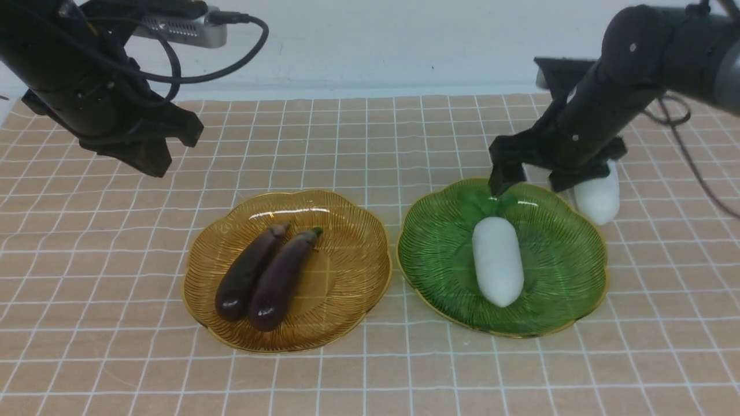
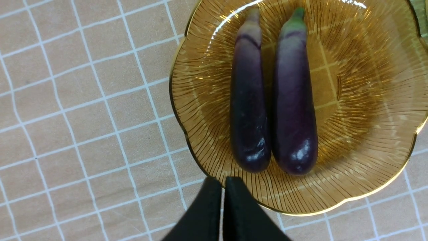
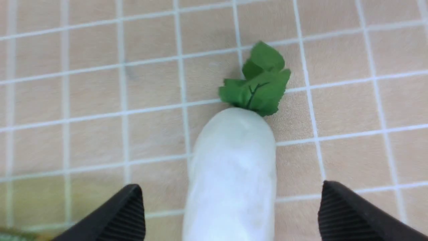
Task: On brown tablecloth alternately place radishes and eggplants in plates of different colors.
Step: 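Place the white radish on the plate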
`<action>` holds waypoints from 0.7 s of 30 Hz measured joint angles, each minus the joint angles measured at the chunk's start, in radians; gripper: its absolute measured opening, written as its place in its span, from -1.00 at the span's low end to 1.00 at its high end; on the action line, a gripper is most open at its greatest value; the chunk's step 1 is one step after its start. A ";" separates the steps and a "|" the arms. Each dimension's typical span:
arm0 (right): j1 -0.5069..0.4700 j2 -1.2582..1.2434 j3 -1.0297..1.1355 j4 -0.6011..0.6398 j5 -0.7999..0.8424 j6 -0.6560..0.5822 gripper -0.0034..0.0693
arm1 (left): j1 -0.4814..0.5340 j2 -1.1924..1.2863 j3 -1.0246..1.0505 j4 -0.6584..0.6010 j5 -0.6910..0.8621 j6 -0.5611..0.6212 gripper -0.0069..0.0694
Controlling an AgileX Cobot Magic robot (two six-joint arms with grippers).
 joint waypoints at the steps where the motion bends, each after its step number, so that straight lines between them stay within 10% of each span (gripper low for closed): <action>1: -0.009 0.031 -0.014 0.013 0.000 0.000 0.87 | 0.000 0.000 0.000 0.000 0.000 0.000 -0.83; 21: -0.020 0.097 -0.247 0.087 0.226 -0.049 0.47 | 0.000 -0.080 0.001 -0.003 0.000 -0.009 -0.83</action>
